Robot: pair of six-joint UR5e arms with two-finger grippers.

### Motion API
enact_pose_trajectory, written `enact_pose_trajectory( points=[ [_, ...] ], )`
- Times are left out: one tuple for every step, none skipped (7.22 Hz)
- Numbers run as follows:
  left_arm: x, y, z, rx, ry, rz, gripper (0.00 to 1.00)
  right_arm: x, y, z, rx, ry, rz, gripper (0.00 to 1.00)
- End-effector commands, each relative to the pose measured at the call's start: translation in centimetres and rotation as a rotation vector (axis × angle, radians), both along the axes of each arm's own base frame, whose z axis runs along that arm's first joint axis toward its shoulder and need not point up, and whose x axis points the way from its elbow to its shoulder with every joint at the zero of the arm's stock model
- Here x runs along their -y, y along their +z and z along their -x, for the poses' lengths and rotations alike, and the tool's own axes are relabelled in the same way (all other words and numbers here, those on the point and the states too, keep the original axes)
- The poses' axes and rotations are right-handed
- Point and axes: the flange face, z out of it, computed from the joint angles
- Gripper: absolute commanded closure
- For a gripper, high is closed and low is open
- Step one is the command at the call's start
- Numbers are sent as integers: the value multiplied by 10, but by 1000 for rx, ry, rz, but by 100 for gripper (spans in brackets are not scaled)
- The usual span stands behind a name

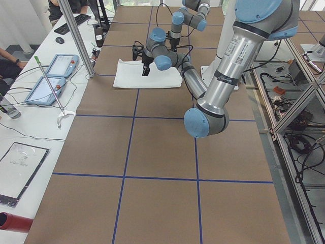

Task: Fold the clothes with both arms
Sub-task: 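Release the shirt with the left gripper and lower the right gripper onto the shirt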

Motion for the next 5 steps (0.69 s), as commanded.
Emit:
enact_pose_trajectory(
  points=[
    [-1, 4, -5, 4, 7, 6, 0, -12, 3, 24, -25, -27, -24, 0],
    [-1, 3, -5, 4, 7, 7, 0, -15, 4, 36, -41, -30, -33, 0],
    [0, 5, -7, 0, 7, 8, 0, -15, 7, 40, -51, -30, -34, 0],
    [-2, 10, -17, 7, 17, 18, 0, -16, 10, 41, -57, -33, -33, 0],
    [-4, 11, -21, 10, 22, 20, 0, -16, 17, 40, -68, -34, -29, 0]
  ],
)
